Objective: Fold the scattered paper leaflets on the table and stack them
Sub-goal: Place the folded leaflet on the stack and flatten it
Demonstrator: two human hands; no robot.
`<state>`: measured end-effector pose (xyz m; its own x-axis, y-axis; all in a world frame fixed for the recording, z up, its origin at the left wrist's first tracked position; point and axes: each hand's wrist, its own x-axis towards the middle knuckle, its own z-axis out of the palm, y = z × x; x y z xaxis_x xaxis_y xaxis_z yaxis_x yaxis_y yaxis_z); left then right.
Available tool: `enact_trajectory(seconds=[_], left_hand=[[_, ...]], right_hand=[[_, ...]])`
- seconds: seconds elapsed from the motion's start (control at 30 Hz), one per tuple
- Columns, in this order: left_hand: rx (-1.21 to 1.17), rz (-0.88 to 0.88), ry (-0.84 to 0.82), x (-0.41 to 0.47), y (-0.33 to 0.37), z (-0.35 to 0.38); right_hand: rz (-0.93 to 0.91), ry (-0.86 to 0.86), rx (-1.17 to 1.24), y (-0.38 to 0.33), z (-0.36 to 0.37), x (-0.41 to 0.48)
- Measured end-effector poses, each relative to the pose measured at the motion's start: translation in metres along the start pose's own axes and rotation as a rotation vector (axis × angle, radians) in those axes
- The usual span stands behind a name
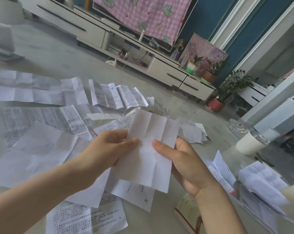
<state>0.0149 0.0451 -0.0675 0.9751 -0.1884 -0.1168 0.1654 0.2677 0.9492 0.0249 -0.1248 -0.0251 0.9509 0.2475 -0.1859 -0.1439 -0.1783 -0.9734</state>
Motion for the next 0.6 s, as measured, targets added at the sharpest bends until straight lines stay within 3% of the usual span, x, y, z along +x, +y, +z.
enact_trajectory(seconds=[0.2,0.33,0.4,0.47,0.6], left_hand=[[-0.100,-0.046,-0.001,0.0018,0.0009,0.0006],[-0.298,-0.118,0.099,0.0016,0.0041,0.0046],[-0.359,-0.158,0.019,-0.0006,0.0055,0.0049],[-0.230,-0.164,-0.077,-0.0022,0.0021,0.0047],[0.004,-0.054,0.027,-0.0023,-0.0040,0.0056]], right_hand=[[0.038,-0.111,0.044,0.0014,-0.0094,-0.0017],[-0.139,0.012,-0.136,0.0054,-0.0069,-0.0027],[-0.238,0.051,-0.215,0.0075,-0.0052,-0.0029],[-0.302,0.061,-0.268,0.0080,-0.0044,-0.0035],[-0.222,0.024,-0.255,0.0089,-0.0121,-0.0034]])
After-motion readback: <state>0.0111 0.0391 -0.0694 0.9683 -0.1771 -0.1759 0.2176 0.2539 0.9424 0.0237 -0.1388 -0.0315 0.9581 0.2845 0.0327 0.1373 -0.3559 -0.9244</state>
